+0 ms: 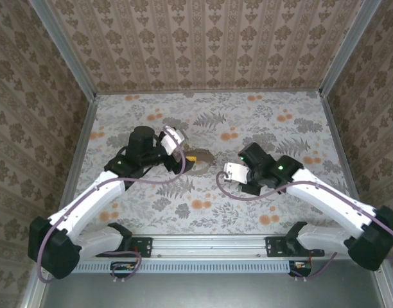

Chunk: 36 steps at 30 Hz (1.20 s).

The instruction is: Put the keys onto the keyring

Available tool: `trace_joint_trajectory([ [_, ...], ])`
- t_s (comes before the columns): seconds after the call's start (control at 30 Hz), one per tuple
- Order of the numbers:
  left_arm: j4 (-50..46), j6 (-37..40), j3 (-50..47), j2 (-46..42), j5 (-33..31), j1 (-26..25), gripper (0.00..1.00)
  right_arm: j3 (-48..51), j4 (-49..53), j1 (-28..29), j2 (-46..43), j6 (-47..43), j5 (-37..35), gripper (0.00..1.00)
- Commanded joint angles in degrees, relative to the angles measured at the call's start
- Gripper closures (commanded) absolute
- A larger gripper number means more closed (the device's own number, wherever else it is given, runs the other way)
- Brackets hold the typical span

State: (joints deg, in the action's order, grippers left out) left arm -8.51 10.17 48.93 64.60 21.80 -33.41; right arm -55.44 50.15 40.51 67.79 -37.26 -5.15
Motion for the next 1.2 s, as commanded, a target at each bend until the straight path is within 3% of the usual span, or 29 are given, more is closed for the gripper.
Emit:
trace_joint_trajectory([
  [0.0, 1.07, -13.49, -0.9, 2.72, -6.06, 0.8, 0.05, -0.83, 12.39, -0.62, 4.41, -1.61, -12.48, 1.0],
  [0.1, 4.06, -20.91, -2.72, 3.92, -8.71, 0.87, 0.07, -1.77, 14.38, -2.0, 10.76, -0.79, -13.77, 1.0],
  [0.2, 0.32, -27.37, -1.87, 5.19, -12.91, 2.0, 0.09, -3.15, 13.18, -2.03, 17.18, 0.35, -14.35, 1.0],
  [0.4, -5.91, -33.97, -2.9, 5.14, -13.46, 6.32, 0.09, -4.38, 6.95, -2.03, 25.33, 0.88, -13.1, 1.0],
  [0.77, -5.42, -34.18, -8.45, -0.17, -13.4, 9.76, 0.1, -3.89, -4.18, -2.11, 28.74, 2.9, -3.66, 0.97],
  [0.97, -5.23, -35.21, -9.2, -0.16, -12.93, 10.29, 0.1, -3.86, -6.37, -4.0, 28.97, 5.62, 1.43, 0.83],
  [1.17, -8.23, -37.15, -8.39, -0.5, -12.46, 11.13, 0.12, -5.41, -12.5, -9.94, 21.01, 10.41, 17.53, 0.66],
])
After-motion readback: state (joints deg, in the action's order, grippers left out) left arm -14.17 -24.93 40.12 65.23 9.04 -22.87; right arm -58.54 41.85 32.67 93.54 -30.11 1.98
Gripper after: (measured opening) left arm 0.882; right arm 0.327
